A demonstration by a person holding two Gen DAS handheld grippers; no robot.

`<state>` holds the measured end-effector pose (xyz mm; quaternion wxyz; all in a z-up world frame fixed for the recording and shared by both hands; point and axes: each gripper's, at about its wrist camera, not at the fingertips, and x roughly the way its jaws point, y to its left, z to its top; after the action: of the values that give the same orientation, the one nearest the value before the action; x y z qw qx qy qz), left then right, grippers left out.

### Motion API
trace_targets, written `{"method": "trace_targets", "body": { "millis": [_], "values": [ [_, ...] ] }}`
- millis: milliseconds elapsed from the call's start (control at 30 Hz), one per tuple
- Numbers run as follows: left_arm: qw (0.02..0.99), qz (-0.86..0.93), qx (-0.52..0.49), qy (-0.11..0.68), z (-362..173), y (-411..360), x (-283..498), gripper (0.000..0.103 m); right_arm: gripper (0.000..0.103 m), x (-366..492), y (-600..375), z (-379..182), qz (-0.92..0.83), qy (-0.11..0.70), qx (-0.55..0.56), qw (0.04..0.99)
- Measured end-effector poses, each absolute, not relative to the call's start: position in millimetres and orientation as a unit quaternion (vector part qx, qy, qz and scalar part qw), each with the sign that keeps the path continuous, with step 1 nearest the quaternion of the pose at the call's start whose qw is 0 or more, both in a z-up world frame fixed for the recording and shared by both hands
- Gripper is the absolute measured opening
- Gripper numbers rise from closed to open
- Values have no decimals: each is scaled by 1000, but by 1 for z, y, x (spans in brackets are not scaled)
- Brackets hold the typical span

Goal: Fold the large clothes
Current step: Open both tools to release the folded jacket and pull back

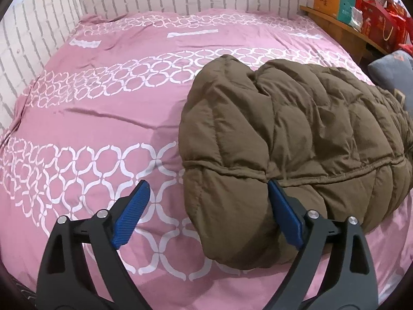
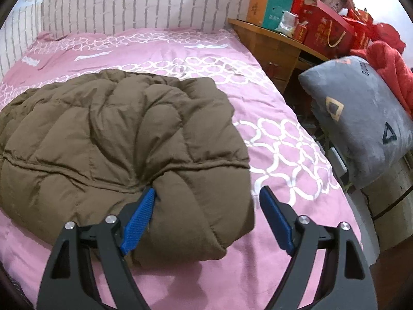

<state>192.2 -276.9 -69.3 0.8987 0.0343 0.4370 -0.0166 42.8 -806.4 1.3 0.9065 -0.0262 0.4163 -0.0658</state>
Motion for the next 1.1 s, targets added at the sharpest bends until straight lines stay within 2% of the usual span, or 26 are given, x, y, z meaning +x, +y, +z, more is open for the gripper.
{"method": "trace_targets", "body": {
  "millis": [167,300,433,600,667,733,900,1100],
  "values": [
    [896,-13,48,442,-80,-273,200,95,92,54,-834,-27,-79,444,37,892],
    [892,-21,51,449,-84,-266,207,98,92,58,-825,-26,-94,447,13,889],
    [893,-33,33,448,-65,-252,203,98,92,51,-809,6,-95,425,-6,900],
    [913,-19,36,406,-15,-234,184,100,93,36,-778,59,-74,378,4,923],
    [917,-22,20,397,7,-221,178,100,100,32,-755,82,-54,358,7,932],
    [923,-20,17,384,24,-211,171,100,101,27,-725,102,-38,334,5,942],
    [936,-18,10,351,57,-182,148,100,101,20,-659,124,-10,319,19,947],
    [946,2,12,325,67,-151,123,100,101,6,-602,131,9,315,51,948]
  ]
}}
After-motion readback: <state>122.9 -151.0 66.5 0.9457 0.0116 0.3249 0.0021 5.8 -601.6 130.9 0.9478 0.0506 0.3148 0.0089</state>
